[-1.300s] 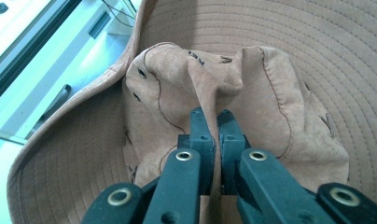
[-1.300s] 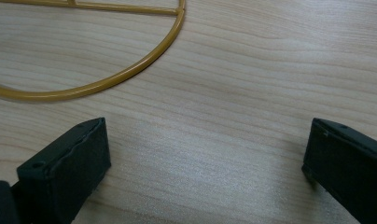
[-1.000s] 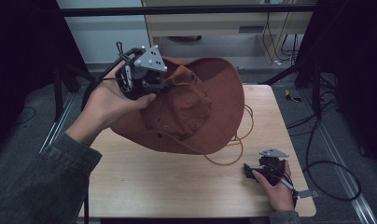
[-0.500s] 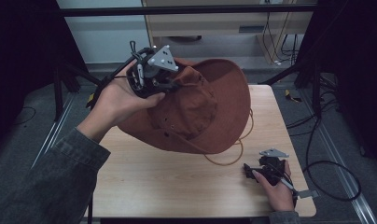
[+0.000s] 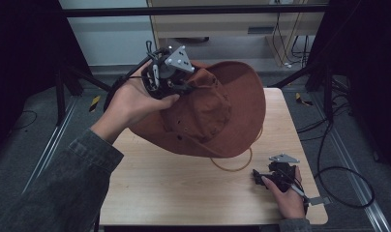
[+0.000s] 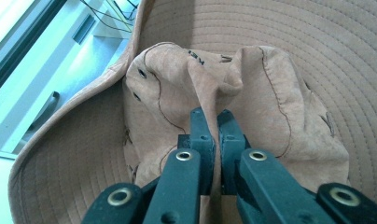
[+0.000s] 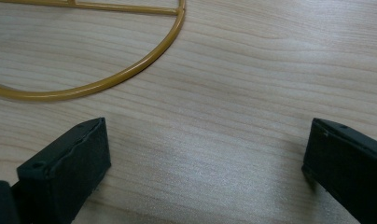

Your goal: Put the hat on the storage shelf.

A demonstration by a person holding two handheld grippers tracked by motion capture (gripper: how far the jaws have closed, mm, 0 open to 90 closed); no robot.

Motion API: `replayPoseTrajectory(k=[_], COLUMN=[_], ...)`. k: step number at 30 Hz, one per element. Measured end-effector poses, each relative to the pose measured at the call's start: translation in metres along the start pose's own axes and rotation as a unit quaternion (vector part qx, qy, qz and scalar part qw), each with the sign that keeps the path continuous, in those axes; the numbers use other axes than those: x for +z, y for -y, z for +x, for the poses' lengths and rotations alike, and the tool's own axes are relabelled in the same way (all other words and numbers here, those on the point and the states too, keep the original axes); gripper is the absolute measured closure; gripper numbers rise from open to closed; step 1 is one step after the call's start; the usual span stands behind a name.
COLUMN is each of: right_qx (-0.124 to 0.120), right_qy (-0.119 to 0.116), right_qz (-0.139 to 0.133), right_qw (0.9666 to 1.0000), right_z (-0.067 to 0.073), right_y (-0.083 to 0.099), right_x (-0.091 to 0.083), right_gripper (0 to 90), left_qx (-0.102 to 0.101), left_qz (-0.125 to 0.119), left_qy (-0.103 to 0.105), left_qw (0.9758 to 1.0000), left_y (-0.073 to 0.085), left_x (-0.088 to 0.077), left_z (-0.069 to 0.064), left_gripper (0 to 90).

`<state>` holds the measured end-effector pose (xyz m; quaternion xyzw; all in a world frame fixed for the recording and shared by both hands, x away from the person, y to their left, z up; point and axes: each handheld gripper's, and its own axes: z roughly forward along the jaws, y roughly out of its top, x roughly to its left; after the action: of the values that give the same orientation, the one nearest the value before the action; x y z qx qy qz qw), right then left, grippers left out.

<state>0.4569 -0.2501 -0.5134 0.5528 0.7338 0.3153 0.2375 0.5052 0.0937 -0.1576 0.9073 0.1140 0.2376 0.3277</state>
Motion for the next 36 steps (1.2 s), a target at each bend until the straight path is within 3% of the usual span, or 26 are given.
replayPoseTrajectory(k=[19,36], right_qx=[0.0,0.003], right_qy=[-0.001,0.0], right_qz=[0.001,0.002], right_qw=[1.0,1.0], right_z=[0.0,0.0], right_y=[0.0,-0.001], right_x=[0.0,0.0], right_gripper=[0.6,0.6], left_qx=[0.008,0.015], left_qz=[0.016,0.012], left_qy=[0.012,0.025], left_qw=[0.9998,0.9995], left_y=[-0.022,-0.042], left_x=[0.028,0.05], left_z=[0.006,0.004], left_gripper=[87.9,87.9])
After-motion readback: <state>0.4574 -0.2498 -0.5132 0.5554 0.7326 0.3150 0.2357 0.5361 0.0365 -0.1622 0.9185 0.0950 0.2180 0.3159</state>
